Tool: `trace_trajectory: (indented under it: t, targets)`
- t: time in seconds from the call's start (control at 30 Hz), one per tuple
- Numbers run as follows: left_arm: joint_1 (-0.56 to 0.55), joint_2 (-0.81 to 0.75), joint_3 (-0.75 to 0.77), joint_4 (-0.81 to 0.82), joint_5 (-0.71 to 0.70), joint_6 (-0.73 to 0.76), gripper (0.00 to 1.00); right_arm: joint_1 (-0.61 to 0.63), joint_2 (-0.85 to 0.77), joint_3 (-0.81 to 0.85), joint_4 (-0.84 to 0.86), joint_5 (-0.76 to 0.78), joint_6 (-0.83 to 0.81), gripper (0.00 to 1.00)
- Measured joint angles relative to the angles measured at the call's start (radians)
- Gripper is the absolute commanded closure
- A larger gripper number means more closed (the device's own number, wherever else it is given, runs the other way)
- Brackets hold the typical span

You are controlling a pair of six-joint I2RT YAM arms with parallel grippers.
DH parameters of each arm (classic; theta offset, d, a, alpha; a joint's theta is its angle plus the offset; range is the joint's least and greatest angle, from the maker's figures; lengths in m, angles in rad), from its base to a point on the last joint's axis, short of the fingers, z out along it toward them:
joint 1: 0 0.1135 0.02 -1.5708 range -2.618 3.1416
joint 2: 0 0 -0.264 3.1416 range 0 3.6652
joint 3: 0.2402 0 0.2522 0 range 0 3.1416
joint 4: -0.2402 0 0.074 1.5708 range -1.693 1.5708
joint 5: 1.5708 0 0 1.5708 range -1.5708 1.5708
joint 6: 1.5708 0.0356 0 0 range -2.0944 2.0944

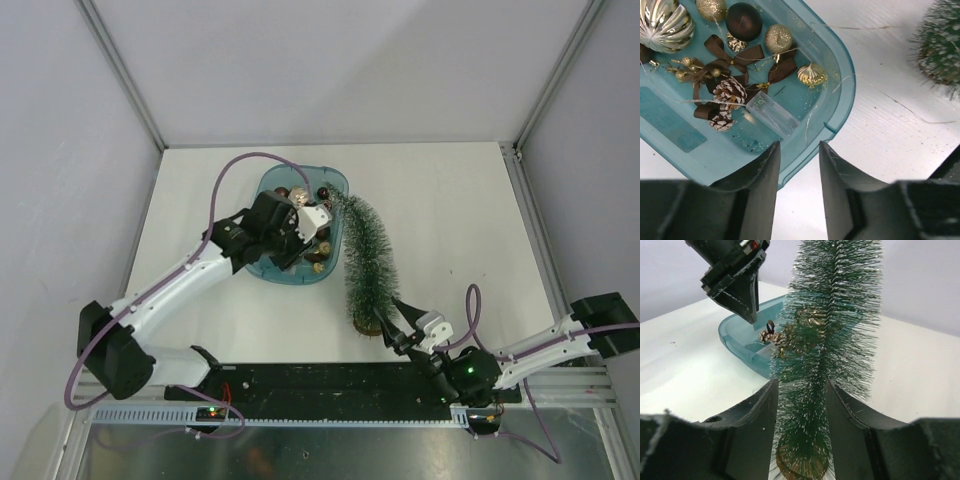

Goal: Decorate the small christmas tree

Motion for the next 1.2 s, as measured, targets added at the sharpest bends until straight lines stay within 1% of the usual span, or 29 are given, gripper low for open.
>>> trace_trajectory:
  t: [0.03, 0.1, 0.23, 0.4, 0.77, 0.97, 1.03, 1.1, 1.17, 1.2]
  targets:
    - [0.0, -0.016, -0.005, 0.001, 0.003, 0.003, 0.45, 0.008, 0.0, 0.0, 0.0, 0.006, -0.007, 0.52]
    - [0.0, -0.046, -0.025, -0.002, 0.01, 0.015, 0.39, 0.023, 0.0, 0.0, 0.0, 0.02, -0.016, 0.51]
    - [-0.001, -0.068, -0.077, -0.014, 0.02, 0.033, 0.34, 0.053, 0.001, 0.002, 0.0, 0.04, -0.042, 0.5]
    - [-0.002, -0.058, -0.108, -0.032, 0.035, 0.056, 0.32, 0.089, 0.002, 0.035, 0.0, 0.051, -0.093, 0.49]
    - [-0.002, 0.055, -0.107, -0.02, 0.05, 0.089, 0.33, 0.198, 0.014, 0.145, 0.0, 0.05, -0.228, 0.5]
    - [-0.002, 0.083, -0.085, -0.004, 0.052, 0.091, 0.37, 0.251, 0.036, 0.212, 0.0, 0.04, -0.322, 0.5]
    - [-0.002, 0.085, -0.075, 0.004, 0.053, 0.092, 0.39, 0.265, 0.037, 0.228, 0.0, 0.037, -0.351, 0.5]
    - [-0.002, 0.085, -0.066, 0.01, 0.053, 0.095, 0.46, 0.279, 0.038, 0.243, 0.0, 0.031, -0.383, 0.5]
    - [-0.002, 0.085, -0.063, 0.02, 0.053, 0.1, 0.61, 0.292, 0.038, 0.26, 0.0, 0.027, -0.417, 0.49]
    - [-0.002, 0.085, -0.063, 0.025, 0.053, 0.101, 0.66, 0.298, 0.037, 0.269, 0.0, 0.023, -0.436, 0.49]
